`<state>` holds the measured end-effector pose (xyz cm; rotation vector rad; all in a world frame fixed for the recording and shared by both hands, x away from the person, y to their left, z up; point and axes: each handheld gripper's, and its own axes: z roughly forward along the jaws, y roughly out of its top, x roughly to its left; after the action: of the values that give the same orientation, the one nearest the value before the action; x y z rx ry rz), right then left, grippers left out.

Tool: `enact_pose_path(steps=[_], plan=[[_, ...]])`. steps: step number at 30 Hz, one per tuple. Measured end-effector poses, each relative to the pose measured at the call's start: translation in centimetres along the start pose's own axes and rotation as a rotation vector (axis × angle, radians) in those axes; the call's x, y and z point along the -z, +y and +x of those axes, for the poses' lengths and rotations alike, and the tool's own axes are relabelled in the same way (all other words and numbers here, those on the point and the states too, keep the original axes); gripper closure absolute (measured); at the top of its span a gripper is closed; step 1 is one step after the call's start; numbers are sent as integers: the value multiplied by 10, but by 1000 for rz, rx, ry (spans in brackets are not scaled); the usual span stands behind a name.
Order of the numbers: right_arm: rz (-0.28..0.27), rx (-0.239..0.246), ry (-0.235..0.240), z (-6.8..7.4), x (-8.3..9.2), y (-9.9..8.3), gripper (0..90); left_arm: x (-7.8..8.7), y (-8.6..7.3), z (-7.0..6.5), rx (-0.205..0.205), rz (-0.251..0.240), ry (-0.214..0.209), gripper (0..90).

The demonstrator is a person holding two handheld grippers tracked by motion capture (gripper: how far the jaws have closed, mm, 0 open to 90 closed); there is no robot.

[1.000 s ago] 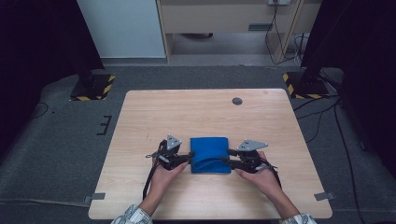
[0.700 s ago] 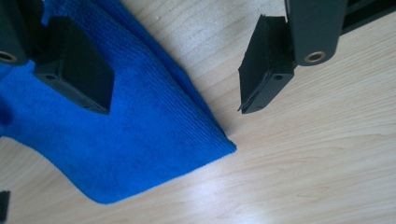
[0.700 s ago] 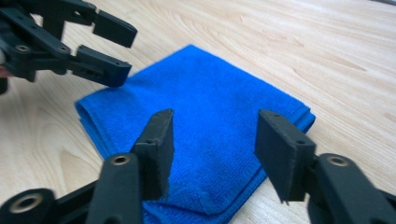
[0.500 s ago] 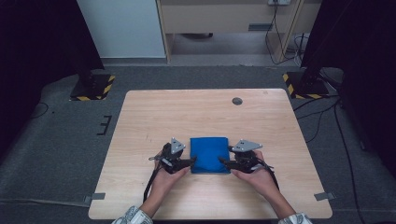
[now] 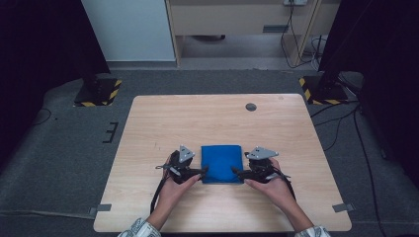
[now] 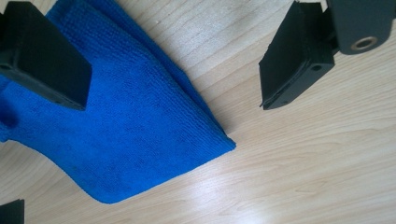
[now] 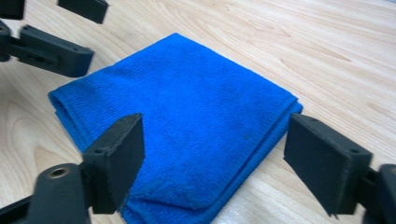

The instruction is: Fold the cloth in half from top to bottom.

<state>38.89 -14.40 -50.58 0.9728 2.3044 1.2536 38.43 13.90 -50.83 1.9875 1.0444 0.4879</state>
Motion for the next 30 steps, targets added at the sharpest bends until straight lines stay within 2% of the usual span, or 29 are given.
enact_pose_path(steps=[3,6,10,14,18,21,27,30], plan=[[-1,-14,-12,-2,1,0,148,2,1,1,-1,-3,-3,79],[1,-7,-9,-4,3,0,111,6,2,4,-1,-18,-3,79],[-8,-1,-7,-7,7,-1,100,9,2,8,6,-23,-3,77],[-30,-15,-9,-12,14,-1,97,13,3,14,4,-31,2,77],[-27,-16,-24,-17,18,-3,97,17,4,22,14,-27,-32,91],[-26,-20,-31,-21,21,-3,97,25,6,31,29,-49,-12,90],[-38,-37,-58,-31,29,-2,93,35,-2,49,32,-32,27,89],[-42,-46,-69,-38,34,-4,93,40,-4,59,52,-36,40,89]])
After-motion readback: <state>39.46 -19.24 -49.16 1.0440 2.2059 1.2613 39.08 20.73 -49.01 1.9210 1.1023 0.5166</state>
